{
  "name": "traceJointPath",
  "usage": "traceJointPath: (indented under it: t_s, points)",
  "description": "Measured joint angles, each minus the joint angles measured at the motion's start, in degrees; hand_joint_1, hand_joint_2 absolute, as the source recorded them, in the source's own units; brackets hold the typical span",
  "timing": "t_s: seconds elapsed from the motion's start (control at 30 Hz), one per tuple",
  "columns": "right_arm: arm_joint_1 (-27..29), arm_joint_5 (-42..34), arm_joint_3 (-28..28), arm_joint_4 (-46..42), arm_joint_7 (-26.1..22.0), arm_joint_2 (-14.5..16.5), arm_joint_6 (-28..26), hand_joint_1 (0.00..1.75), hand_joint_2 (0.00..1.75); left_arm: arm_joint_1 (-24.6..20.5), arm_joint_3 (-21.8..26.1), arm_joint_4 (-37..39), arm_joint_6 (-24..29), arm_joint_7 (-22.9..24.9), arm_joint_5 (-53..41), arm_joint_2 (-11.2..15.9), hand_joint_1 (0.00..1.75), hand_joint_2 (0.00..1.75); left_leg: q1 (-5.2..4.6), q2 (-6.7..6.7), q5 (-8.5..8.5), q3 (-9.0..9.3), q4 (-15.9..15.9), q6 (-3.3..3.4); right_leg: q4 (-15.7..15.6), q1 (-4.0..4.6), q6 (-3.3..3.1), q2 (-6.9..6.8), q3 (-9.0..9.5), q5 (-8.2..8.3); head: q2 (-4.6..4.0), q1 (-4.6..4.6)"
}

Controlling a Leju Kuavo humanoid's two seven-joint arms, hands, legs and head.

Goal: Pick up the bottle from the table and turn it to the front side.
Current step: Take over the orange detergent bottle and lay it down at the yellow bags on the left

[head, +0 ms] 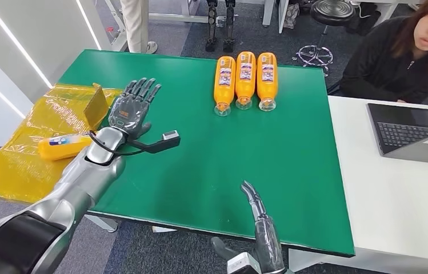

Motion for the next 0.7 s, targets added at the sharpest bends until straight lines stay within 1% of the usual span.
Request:
traceJointPath:
  t_s: [0.03, 0.07, 0.1, 0.2, 0.3, 0.37, 0.47, 0.6, 0.7]
  points:
    - [0.4, 0.5, -0.4, -0.3, 0.2, 0.1, -0.4, 0.0, 1.75, 1.2, 0.7, -3.4, -1.1, -2.1, 2.8, -0.6, 0.0, 1.75, -0.01, 0.03, -0.01, 0.0, 0.0, 0.01, 0.0, -0.01, 0.0, 0.02, 0.0, 0.0, 0.0, 0.0]
    - [0.9, 0.9, -0.9, -0.7, 0.4, 0.1, -0.8, 0.0, 1.75, 2.7, 1.3, -7.6, -3.5, -4.4, 7.0, -1.2, 0.0, 1.75, -0.02, 0.06, -0.01, 0.0, 0.0, 0.01, 0.0, -0.02, 0.0, 0.04, -0.01, 0.0, 0.0, -0.01]
    - [1.3, 1.3, -1.3, -1.0, 0.6, 0.2, -1.3, 0.0, 1.75, 4.5, 1.9, -12.2, -6.9, -6.8, 12.5, -1.7, 0.0, 1.75, -0.03, 0.08, -0.03, 0.0, 0.0, 0.03, 0.0, -0.02, 0.0, 0.06, -0.02, 0.0, 0.0, -0.01]
    - [2.5, 1.9, -2.6, -2.1, 1.0, 0.2, -2.7, 0.0, 1.75, 10.1, 3.6, -26.8, -20.3, -12.8, 32.5, -2.7, 0.0, 1.75, -0.02, 0.13, -0.07, 0.0, 0.0, 0.04, 0.0, -0.02, 0.0, 0.1, -0.05, -0.01, 0.0, -0.01]
    - [3.7, 2.1, -3.7, -3.4, 1.2, 0.1, -4.1, 0.0, 1.75, 15.1, 5.5, -39.8, -32.0, -16.4, 50.7, -3.0, 0.0, 1.75, 0.0, 0.17, -0.09, -0.01, 0.0, 0.03, 0.0, -0.01, 0.01, 0.15, -0.08, -0.03, 0.0, -0.02]
    - [4.5, 2.9, -4.4, -4.3, 1.6, -0.1, -4.8, 0.0, 1.75, 17.5, 6.6, -46.0, -36.8, -17.0, 58.0, -3.0, 0.0, 1.75, 0.02, 0.17, -0.1, -0.01, 0.0, 0.02, 0.0, 0.0, 0.01, 0.15, -0.09, -0.05, 0.0, -0.02]
    - [5.9, 6.5, -5.8, -6.1, 3.1, -0.3, -5.3, 0.0, 1.75, 19.7, 7.3, -51.2, -41.5, -17.5, 64.7, -3.0, 0.0, 1.75, 0.02, 0.14, -0.1, 0.0, 0.0, 0.02, 0.0, 0.01, 0.01, 0.11, -0.07, -0.05, 0.0, -0.01]
    - [9.2, 12.8, -8.5, -10.3, 6.2, -0.7, -5.5, 0.0, 1.75, 23.2, 7.5, -54.5, -47.8, -18.3, 74.5, -3.6, 0.0, 1.75, 0.0, 0.13, -0.1, 0.01, 0.0, 0.02, 0.0, 0.0, 0.02, 0.1, -0.03, -0.06, 0.0, -0.01]
    - [12.6, 15.7, -10.9, -14.4, 7.9, -1.5, -5.5, 0.0, 1.75, 27.5, 7.2, -55.0, -49.6, -19.6, 78.3, -4.7, 0.0, 1.75, -0.02, 0.12, -0.12, 0.0, 0.0, 0.05, -0.1, -0.01, 0.06, 0.1, -0.02, -0.08, 0.0, 0.0]
